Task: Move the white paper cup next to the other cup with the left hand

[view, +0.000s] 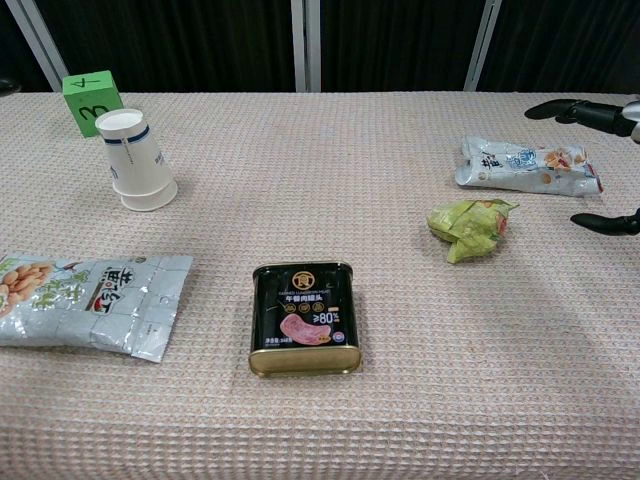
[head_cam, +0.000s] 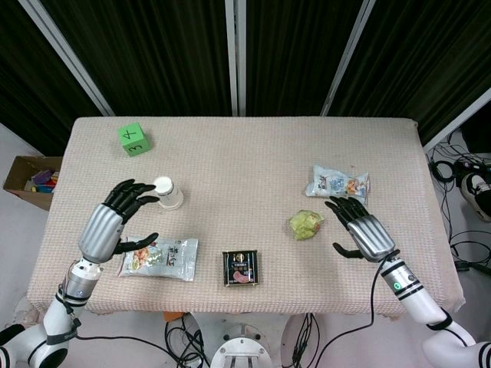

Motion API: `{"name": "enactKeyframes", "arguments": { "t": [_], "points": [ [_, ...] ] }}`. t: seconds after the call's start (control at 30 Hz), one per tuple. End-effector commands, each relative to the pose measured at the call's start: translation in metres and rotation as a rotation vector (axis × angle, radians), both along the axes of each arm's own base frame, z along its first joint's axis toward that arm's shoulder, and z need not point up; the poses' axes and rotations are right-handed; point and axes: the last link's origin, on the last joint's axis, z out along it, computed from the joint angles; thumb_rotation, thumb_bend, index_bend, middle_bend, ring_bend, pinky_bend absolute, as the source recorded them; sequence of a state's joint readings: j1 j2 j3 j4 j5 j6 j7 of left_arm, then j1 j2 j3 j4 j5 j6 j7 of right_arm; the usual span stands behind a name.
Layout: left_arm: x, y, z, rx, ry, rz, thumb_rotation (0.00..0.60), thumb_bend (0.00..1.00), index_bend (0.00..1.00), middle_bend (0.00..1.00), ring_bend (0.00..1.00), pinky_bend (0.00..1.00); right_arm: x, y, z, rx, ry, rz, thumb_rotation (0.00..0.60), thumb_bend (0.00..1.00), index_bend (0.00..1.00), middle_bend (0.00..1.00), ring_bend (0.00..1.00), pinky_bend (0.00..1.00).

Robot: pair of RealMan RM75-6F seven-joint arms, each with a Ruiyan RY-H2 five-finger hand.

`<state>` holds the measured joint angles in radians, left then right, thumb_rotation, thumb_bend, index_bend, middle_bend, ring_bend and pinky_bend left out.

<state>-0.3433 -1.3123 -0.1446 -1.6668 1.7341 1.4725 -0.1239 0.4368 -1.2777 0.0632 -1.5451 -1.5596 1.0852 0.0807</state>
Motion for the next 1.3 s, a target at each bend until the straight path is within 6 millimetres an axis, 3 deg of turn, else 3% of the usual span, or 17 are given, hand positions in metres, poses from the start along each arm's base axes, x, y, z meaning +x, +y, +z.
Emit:
{"name": "enactKeyframes", "arguments": {
  "t": [0.03, 0.33, 0.6, 0.73, 0.97, 1.3],
  "points": [
    [-0.002, 0.003, -0.002, -0.012, 0.011, 0.008, 0.6, 0.18, 0.27, 0.19, 0.16, 0.13, 0.001, -0.003, -0.005, 0.006, 0.01, -0.008, 0.6, 0.26, 0.0, 0.03, 0.0, 0.0],
    [-0.012, 0.019, -0.002, -0.062, 0.033, 0.085, 0.6, 0.18, 0.27, 0.19, 0.16, 0.13, -0.019, 0.015, 0.007, -0.038, 0.02, -0.045, 0.6, 0.26, 0.0, 0.03, 0.0, 0.0],
    [-0.011, 0.066, 0.013, -0.167, 0.112, 0.244, 0.6, 0.18, 0.3, 0.19, 0.16, 0.13, -0.03, 0.054, 0.061, -0.224, -0.033, -0.001, 0.6, 0.26, 0.01, 0.05, 0.0, 0.0],
    [-0.005, 0.09, 0.018, -0.219, 0.176, 0.298, 0.6, 0.19, 0.29, 0.19, 0.16, 0.13, -0.034, 0.068, 0.078, -0.279, -0.036, 0.0, 0.6, 0.26, 0.01, 0.05, 0.0, 0.0],
    [0.005, 0.119, 0.008, -0.355, 0.28, 0.386, 0.6, 0.19, 0.24, 0.16, 0.15, 0.13, -0.041, 0.074, 0.083, -0.291, -0.049, -0.016, 0.6, 0.26, 0.01, 0.05, 0.0, 0.0],
    [0.013, 0.138, -0.007, -0.409, 0.314, 0.442, 0.6, 0.18, 0.23, 0.15, 0.15, 0.13, -0.044, 0.071, 0.081, -0.289, -0.063, -0.009, 0.6, 0.26, 0.01, 0.05, 0.0, 0.0]
  ]
}}
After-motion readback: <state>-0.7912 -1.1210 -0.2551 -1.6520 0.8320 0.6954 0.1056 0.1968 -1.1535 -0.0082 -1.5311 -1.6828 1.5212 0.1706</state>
